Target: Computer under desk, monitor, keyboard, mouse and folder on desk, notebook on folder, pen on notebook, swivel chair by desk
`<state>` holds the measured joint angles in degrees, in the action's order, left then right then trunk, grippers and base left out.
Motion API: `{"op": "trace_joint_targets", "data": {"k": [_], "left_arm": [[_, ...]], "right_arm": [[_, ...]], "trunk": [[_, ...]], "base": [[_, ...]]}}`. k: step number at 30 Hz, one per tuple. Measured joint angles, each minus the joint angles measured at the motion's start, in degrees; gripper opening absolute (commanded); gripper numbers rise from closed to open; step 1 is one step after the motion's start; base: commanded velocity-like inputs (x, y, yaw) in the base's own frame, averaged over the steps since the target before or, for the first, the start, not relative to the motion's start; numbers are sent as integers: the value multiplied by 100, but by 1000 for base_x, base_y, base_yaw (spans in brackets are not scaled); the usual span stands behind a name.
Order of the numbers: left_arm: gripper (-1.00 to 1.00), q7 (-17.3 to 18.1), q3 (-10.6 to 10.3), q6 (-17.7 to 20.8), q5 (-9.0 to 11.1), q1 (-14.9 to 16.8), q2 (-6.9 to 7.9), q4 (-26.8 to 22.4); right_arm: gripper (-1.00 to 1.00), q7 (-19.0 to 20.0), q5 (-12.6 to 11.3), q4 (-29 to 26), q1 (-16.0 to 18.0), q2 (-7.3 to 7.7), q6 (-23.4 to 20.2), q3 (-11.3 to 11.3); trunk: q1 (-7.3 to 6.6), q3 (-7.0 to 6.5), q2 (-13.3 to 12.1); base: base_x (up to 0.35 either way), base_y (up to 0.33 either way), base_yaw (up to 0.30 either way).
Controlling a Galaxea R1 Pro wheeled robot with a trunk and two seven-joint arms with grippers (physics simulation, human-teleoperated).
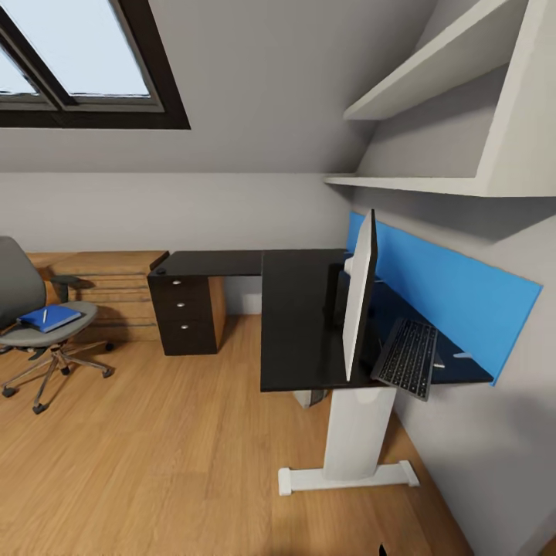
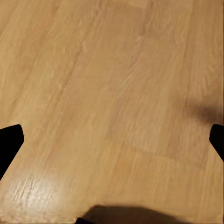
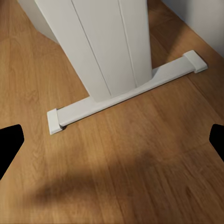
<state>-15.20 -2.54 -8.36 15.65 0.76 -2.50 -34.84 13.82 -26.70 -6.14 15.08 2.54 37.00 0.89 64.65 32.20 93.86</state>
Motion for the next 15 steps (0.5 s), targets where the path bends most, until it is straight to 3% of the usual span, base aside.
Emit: {"op": "trace_joint_targets", "data": {"k": [3, 15], "left_arm": [[100, 16, 0, 218, 0, 0, 0, 29], [100, 12, 0, 217, -6, 0, -5, 37]], "right_arm": [[100, 0, 0, 1, 0, 0, 0, 0], [100, 0, 81, 15, 0, 0, 0, 2]], "trunk": [[66, 54, 120], [286, 234, 523]], "base": [[0, 0, 0], [0, 0, 0]]}}
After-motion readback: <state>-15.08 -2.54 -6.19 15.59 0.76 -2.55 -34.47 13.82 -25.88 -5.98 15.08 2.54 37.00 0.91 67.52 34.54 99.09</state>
